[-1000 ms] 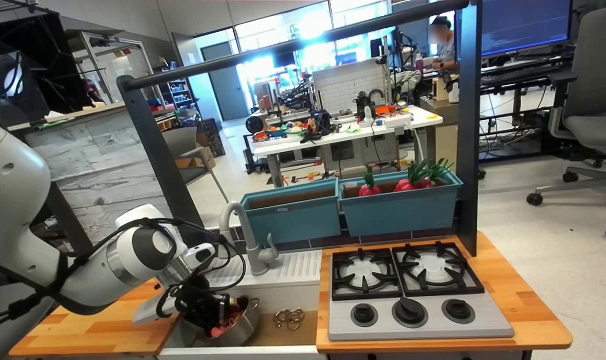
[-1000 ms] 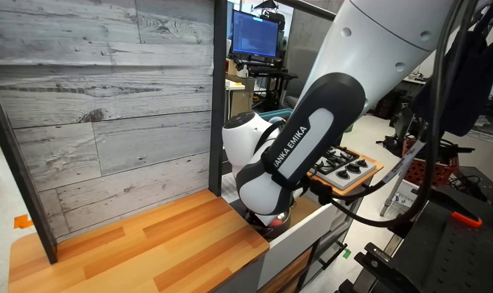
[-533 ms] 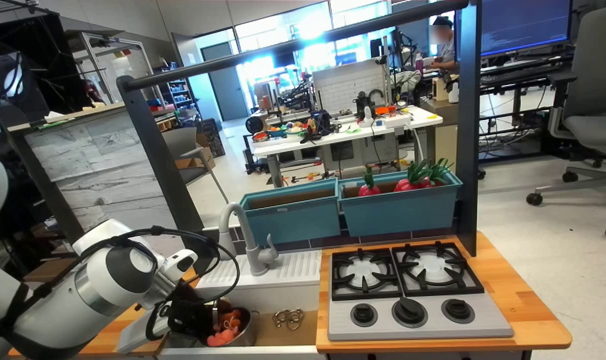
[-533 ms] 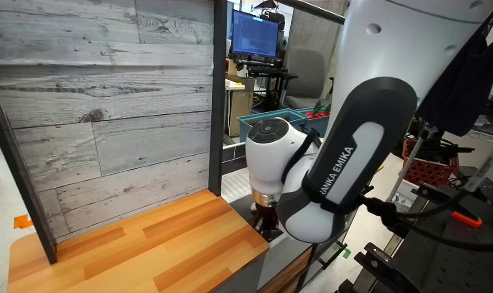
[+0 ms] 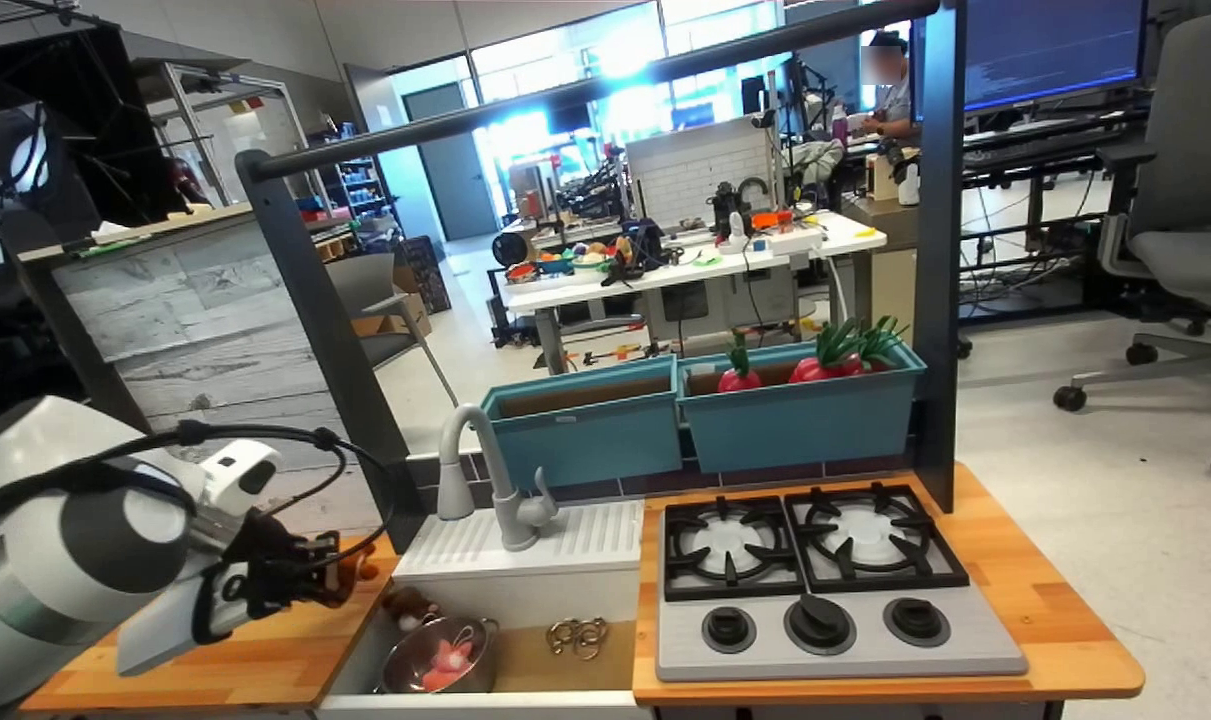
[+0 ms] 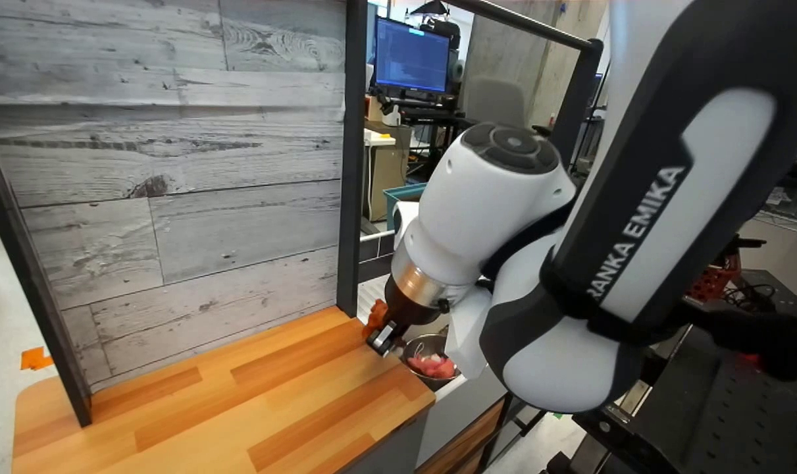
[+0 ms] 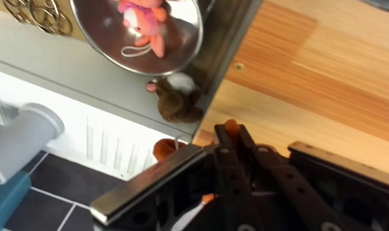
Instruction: Put the toys on the counter
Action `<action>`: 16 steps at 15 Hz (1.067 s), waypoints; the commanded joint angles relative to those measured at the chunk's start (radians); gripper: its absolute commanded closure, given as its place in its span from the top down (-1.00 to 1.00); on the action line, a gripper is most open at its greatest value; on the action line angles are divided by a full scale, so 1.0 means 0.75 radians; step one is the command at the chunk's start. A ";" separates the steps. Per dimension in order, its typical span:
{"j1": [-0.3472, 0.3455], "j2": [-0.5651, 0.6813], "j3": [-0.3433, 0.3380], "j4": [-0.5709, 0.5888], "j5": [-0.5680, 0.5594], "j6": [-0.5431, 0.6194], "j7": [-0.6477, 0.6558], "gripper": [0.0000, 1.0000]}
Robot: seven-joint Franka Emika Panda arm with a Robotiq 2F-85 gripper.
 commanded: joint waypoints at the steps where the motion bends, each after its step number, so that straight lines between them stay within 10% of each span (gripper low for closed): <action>1: -0.055 -0.278 0.148 -0.270 0.087 0.113 -0.197 -0.96; 7: -0.495 -0.482 0.621 -0.256 -0.178 -0.233 -0.214 -0.96; 11: -0.833 -0.360 0.987 -0.016 0.010 -0.667 -0.425 -0.96; 16: -0.796 -0.180 0.957 0.371 0.261 -1.201 -0.491 -0.96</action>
